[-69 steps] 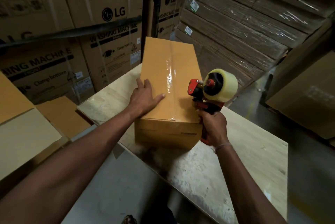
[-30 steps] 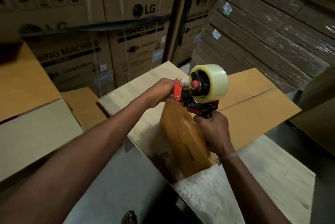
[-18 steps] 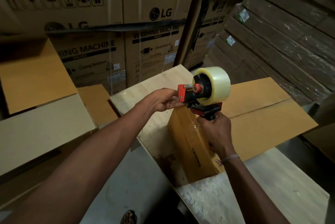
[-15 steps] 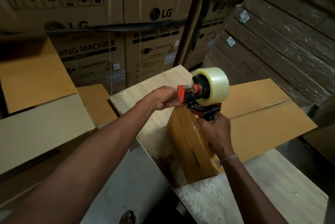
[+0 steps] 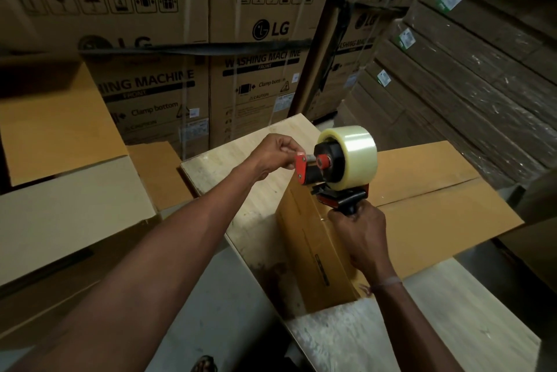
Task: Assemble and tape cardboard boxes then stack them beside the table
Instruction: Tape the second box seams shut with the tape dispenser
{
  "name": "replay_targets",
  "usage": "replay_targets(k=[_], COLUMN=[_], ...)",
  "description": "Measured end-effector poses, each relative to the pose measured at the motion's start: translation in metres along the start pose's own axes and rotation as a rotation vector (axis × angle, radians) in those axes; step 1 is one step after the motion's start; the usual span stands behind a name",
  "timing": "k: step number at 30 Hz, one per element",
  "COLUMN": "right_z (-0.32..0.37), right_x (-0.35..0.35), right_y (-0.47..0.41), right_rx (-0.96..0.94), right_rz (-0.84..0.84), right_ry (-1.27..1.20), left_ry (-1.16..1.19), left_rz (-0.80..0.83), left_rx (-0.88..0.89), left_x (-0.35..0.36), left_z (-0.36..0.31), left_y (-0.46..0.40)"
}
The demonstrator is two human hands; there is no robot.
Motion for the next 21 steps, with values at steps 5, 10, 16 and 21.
replay_targets(k=[5, 10, 16, 21], right_z=[-0.003, -0.012, -0.035, -0.033], right_x=[-0.011, -0.019, -0.007, -0.006], right_y=[0.017, 0.033, 0.031, 0.031], right_rx=[-0.007, -0.007, 0.093, 0.067], right_rz=[0.009, 0.003, -0.005, -0.019], right_ry=[0.036, 0.047, 0.083, 0.1], left_ry=[-0.021, -0.062, -0.189, -0.177], left_rz=[-0.009, -0.079, -0.091, -0.129], left_rx=[0.026, 0.01, -0.002, -0.099], left_x=[0.002, -0.012, -0.006, -0.006], left_z=[0.002, 0.009, 0.016, 0.034], left_y=[-0.005, -0.009, -0.015, -0.019])
Point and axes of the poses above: each hand's wrist, its own y-axis away from the middle knuckle, its own x-axis out of the palm, z = x × y, the point moved 9 cm from there along -y, towards the middle knuckle, and after that the axes turned 9 degrees about y, right-handed, at the moved point
